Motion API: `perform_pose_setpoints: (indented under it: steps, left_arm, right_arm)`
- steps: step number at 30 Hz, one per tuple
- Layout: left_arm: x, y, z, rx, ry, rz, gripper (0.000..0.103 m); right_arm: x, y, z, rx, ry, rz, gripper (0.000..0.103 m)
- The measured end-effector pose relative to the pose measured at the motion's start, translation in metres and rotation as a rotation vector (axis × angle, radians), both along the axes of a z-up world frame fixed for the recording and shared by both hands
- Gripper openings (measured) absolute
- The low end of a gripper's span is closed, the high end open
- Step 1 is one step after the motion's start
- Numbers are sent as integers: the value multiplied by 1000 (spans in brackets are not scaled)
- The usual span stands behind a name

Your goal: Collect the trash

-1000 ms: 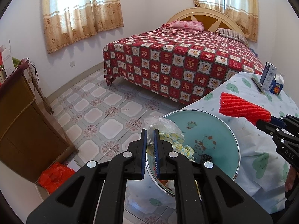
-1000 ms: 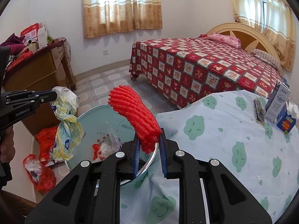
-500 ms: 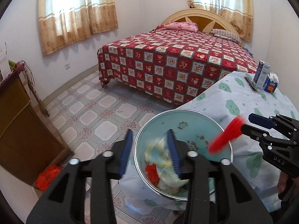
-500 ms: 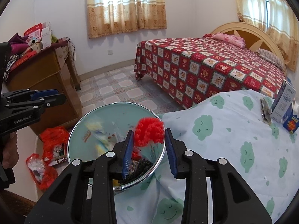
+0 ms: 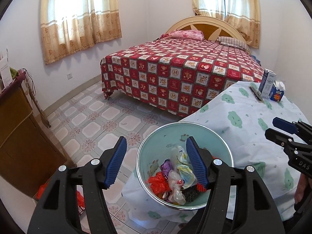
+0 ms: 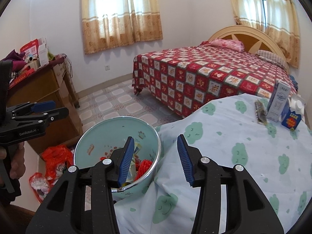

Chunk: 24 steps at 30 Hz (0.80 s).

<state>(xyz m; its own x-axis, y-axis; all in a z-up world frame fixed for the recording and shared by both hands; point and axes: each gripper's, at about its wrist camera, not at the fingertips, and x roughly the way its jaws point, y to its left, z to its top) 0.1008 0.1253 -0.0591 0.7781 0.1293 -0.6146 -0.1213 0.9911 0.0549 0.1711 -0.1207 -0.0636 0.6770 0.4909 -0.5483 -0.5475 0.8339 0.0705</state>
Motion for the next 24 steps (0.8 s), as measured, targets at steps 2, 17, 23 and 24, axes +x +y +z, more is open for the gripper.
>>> perform_pose_setpoints:
  steps: [2, 17, 23, 24]
  left_arm:
    - [-3, 0, 4, -1, -11, -1, 66]
    - [-13, -3, 17, -7, -50, -14, 71]
    - [-14, -5, 18, -8, -52, -15, 72]
    - [-13, -5, 18, -6, -52, -15, 72]
  right_arm:
    - [-4, -4, 5, 5, -14, -9, 47]
    - [-16, -20, 24, 20, -57, -50, 51]
    - [-20, -23, 28, 19, -66, -60, 52]
    - [-22, -25, 29, 18, -70, -64, 52]
